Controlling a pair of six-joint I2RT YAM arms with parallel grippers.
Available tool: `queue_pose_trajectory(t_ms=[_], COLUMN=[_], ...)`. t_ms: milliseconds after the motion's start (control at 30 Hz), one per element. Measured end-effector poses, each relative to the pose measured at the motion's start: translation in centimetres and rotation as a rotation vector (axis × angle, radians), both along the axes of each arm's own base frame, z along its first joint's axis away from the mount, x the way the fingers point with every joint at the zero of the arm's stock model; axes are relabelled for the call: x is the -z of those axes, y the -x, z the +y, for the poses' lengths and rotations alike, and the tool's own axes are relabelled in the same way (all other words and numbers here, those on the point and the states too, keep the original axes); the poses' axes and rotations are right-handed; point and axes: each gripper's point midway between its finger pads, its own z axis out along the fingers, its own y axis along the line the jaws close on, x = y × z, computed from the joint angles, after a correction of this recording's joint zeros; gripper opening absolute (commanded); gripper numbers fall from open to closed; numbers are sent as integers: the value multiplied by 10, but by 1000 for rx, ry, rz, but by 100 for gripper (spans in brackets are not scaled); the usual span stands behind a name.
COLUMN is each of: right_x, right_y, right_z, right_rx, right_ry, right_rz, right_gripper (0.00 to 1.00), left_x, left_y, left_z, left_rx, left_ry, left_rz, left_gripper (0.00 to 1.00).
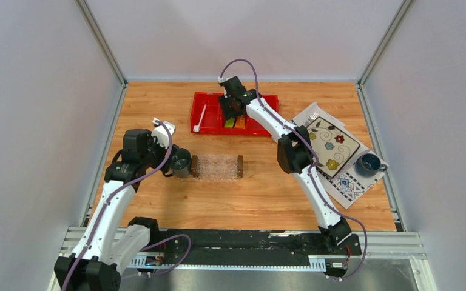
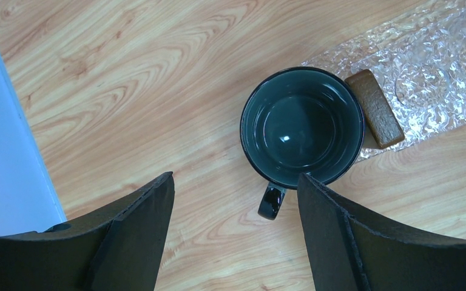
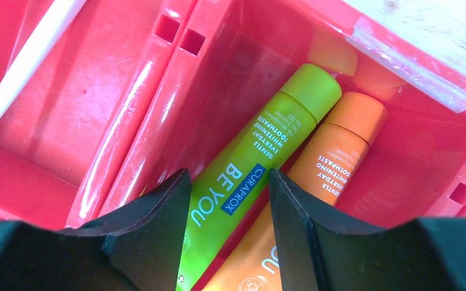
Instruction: Prepare toiletry sets of a toothbrush and toothpaste on the tray
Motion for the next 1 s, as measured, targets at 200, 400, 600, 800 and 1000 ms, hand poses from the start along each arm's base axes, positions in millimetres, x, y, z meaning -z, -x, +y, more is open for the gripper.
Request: queue_pose_trajectory(t_ms=[200, 400, 600, 800, 1000], right_x=[1, 6, 6, 4, 3], right_y=[0, 0, 0, -1, -2], right_z=[1, 1, 0, -1, -6], right_rx=[-7, -8, -9, 1, 19], right_ry=[-4, -2, -6, -12, -16], right_rz=[3, 10, 15, 18, 26], right_gripper=[43, 33, 19, 6, 0], left_x=[2, 2, 2, 3, 5], left_y=[1, 1, 0, 0, 0], left_z=[0, 0, 0, 0, 0], left_rx=[0, 0, 0, 0, 1], left_ry=[0, 0, -1, -1, -2], left_rz=[5, 5, 5, 9, 17], left_gripper=[81, 81, 81, 81, 81])
